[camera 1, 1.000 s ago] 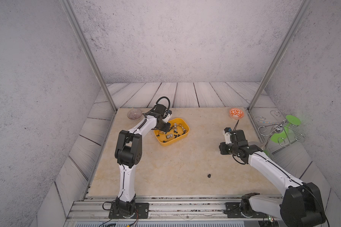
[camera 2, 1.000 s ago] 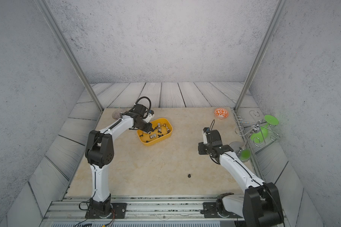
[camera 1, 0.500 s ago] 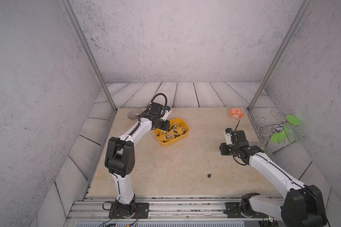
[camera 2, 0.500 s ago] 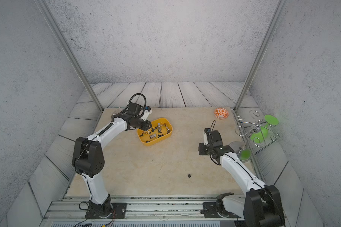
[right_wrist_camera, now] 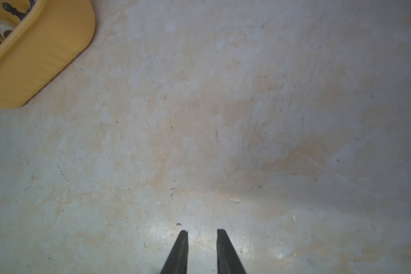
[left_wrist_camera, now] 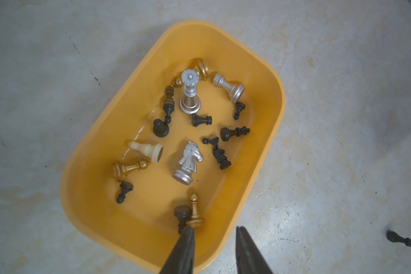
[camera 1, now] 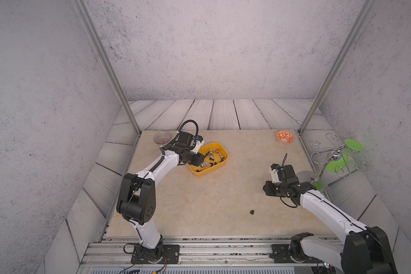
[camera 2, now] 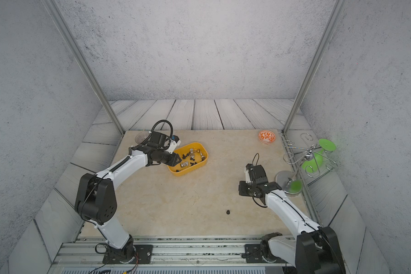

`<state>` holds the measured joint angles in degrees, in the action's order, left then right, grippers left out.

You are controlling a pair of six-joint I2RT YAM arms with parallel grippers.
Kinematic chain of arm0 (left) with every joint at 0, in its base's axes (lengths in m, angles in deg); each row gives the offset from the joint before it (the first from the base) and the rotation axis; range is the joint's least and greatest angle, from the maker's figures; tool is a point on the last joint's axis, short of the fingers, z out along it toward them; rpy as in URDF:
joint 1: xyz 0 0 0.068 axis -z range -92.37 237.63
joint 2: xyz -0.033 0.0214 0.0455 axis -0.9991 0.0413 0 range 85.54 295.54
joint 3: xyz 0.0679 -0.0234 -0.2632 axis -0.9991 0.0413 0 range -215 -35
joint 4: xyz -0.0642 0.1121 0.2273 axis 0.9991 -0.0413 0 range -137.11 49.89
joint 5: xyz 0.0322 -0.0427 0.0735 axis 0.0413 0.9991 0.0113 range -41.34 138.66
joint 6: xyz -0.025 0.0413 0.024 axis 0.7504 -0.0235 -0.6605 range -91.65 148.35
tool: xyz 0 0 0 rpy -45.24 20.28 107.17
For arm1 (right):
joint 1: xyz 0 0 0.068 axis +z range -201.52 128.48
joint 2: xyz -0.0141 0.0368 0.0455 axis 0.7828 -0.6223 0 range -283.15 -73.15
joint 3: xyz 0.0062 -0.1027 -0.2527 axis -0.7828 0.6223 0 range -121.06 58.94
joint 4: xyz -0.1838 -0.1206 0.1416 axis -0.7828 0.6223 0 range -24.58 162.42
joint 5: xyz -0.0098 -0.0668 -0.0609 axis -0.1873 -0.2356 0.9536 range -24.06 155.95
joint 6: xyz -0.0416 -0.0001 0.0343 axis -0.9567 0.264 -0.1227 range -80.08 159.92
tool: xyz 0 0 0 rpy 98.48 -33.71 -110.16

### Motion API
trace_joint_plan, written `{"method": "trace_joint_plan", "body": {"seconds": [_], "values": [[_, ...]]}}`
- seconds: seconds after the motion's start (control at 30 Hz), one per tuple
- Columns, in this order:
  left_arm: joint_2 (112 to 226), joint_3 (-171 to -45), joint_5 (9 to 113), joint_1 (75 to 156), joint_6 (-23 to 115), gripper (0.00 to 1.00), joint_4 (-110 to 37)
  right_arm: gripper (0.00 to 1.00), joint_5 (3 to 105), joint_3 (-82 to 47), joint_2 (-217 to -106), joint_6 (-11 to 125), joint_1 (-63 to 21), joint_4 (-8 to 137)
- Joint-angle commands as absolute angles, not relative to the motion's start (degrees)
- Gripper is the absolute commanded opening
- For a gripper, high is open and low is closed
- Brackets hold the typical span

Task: Put the chess pieces into the storage box
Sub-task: Place the chess piece in the storage box.

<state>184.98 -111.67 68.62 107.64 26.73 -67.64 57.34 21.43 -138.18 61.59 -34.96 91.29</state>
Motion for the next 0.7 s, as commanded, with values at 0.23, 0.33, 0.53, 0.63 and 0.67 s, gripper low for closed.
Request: {"method": "trace_joint_plan", "body": {"seconds": [0.23,0.33,0.53,0.63,0.67], "values": [[181.3,-106.7,70.7,107.8,28.6,0.33,-66.6,0.25,60.7,21.7,-135.0,67.6,-23.3,97.5],[181.3,-105.8,70.4,107.8,28.7,0.33,-66.8,0.25,61.8,21.6,-136.0,69.1,-20.5,98.6],[181.3,-105.2,71.2,107.9,29.0,0.33,-67.6,0.25,64.5,21.4,-137.5,70.5,-16.1,100.4],[181.2,-104.7,71.3,107.8,28.8,0.33,-67.6,0.25,65.1,21.5,-138.2,71.2,-14.6,100.3],[181.1,-104.6,71.2,107.8,28.8,0.33,-67.7,0.26,65.1,21.5,-138.6,71.3,-14.1,100.2]]}}
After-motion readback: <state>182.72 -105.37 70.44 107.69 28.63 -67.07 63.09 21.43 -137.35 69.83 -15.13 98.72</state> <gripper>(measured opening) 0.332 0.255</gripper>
